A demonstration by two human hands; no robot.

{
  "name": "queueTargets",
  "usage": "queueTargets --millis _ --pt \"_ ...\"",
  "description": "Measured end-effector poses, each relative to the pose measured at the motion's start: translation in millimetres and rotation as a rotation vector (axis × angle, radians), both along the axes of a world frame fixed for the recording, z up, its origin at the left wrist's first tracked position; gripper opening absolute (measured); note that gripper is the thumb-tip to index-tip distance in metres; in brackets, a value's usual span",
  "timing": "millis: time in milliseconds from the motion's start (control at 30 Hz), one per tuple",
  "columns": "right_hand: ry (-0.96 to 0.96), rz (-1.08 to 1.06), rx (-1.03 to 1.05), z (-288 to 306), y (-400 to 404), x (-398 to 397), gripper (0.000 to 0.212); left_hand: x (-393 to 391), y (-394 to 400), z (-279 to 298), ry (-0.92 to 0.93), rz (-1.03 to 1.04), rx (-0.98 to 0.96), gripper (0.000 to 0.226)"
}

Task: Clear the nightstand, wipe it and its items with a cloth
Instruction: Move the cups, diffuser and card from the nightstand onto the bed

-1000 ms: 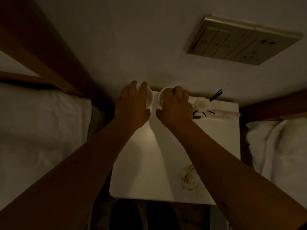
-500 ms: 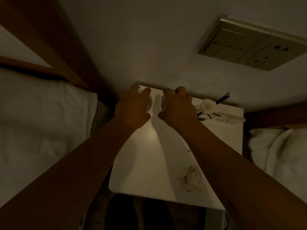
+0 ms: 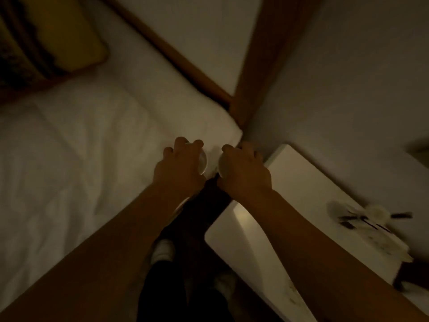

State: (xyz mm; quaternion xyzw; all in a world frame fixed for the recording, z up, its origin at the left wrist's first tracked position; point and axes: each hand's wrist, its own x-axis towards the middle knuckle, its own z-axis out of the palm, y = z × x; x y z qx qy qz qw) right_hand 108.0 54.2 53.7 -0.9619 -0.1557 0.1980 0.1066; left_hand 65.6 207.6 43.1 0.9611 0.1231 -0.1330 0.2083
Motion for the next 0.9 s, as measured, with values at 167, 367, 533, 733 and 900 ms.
queueTargets --millis 167,367,533,733,900 --pt "-0.018 0.224 0.039 9.9 97.7 -32.8 0.072 -69.3 87.7 16.0 -0.024 0.240 0.046 0.081" --pt "-0.047 0.488 0.090 7.1 222.8 -112.7 0.073 -177.8 192.2 20.3 -0.027 0.516 0.091 0.083" --pt "-0.055 0.630 0.106 -0.7 313.6 -192.2 0.072 -281.6 262.2 11.7 0.018 0.675 0.123 0.084" --pt "-0.025 0.788 0.111 -22.3 386.1 -273.1 0.074 -378.6 316.1 -5.4 0.066 0.821 0.148 0.083" --pt "0.000 0.846 0.093 -45.8 420.3 -316.2 0.076 -422.8 338.0 -30.1 0.090 0.874 0.105 0.083"
